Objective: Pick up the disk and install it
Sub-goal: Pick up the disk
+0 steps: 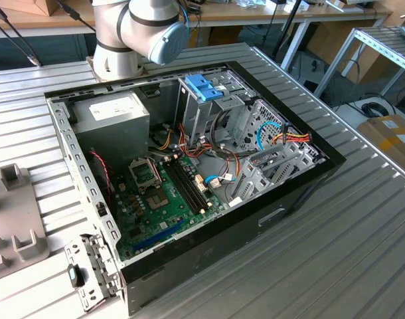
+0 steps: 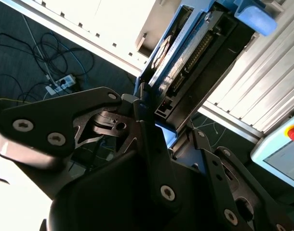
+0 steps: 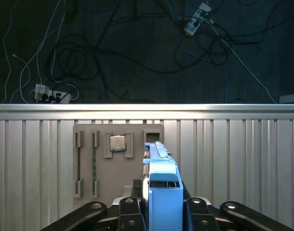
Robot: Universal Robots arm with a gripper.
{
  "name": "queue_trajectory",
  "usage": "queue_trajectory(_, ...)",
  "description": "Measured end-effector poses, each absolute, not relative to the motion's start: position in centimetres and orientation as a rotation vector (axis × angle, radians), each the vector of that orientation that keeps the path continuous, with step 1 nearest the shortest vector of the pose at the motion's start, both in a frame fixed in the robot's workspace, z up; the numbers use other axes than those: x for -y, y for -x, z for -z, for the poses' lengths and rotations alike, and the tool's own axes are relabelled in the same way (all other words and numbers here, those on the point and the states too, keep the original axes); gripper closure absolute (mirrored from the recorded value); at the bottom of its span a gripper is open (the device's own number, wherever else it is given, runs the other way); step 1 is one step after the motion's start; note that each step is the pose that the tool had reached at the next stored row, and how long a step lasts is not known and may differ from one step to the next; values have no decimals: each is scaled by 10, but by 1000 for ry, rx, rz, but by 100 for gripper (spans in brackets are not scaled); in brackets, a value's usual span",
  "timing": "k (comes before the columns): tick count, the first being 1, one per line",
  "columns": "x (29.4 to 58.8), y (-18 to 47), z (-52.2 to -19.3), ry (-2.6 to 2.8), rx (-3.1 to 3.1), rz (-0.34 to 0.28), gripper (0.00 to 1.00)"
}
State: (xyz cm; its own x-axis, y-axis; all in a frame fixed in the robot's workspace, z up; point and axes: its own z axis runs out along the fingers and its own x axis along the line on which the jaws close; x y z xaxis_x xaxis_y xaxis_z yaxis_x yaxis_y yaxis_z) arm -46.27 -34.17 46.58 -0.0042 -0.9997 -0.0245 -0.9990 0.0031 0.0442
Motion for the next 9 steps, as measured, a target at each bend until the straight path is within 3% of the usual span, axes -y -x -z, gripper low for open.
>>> queue_trajectory(9, 349, 463, -466, -2207, 2215, 76, 63)
